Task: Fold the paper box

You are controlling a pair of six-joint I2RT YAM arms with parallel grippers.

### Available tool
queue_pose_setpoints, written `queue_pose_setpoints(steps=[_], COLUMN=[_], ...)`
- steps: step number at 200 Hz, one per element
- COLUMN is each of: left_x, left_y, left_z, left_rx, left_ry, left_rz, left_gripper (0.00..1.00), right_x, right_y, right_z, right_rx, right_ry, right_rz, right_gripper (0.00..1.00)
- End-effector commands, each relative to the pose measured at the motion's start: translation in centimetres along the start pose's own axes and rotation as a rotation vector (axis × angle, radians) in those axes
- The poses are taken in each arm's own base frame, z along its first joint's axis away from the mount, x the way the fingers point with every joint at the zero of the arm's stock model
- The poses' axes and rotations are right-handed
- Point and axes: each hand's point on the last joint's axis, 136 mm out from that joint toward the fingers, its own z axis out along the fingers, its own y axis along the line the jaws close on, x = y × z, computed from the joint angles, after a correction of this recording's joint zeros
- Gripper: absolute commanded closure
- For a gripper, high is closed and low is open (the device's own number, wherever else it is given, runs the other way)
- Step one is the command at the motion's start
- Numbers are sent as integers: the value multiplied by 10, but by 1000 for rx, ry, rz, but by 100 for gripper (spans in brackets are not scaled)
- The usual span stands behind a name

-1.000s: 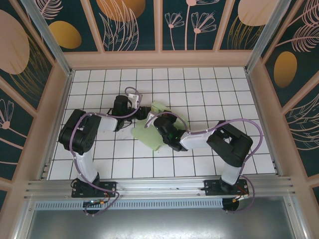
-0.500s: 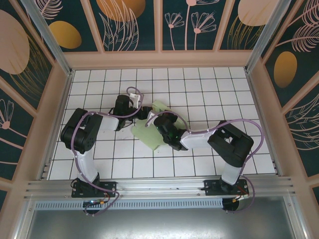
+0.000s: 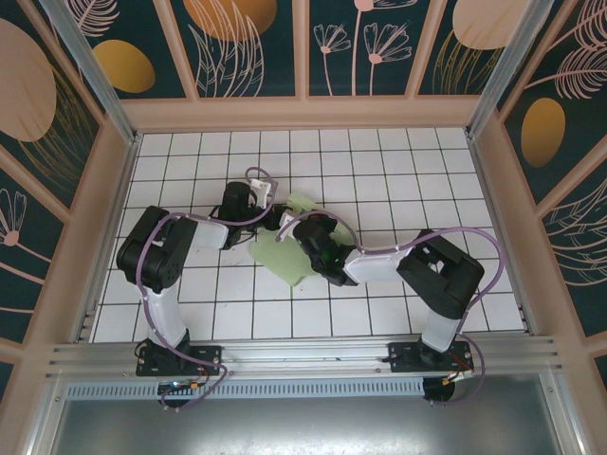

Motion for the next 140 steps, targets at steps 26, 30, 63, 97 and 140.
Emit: queue_pose_setpoints(steps=[26,30,63,97,140], left_x=[-7,-7,-7,-9,-12], left_y=[4,4,1,-1,-2], left_z=[9,9,7,2,-9], left_rx=[-15,-14,-8,-24,-58], left_ry=[-3,-2,-1,-7,-42], left_rz=[28,27,15,15,37], left_gripper=[53,54,62,69,70], right_x=[-19,-20,-19,-20,-21], right_y=[29,30,32,31,33], right_z=[-7,-7,-6,-4,-1], right_rx=[-128,-129,-123,-105,-79], right_ry=[-84,-85,-75,-66,-50], right_rz=[-26,-27,-45,-44,-64], right_gripper=[100,100,100,100,100])
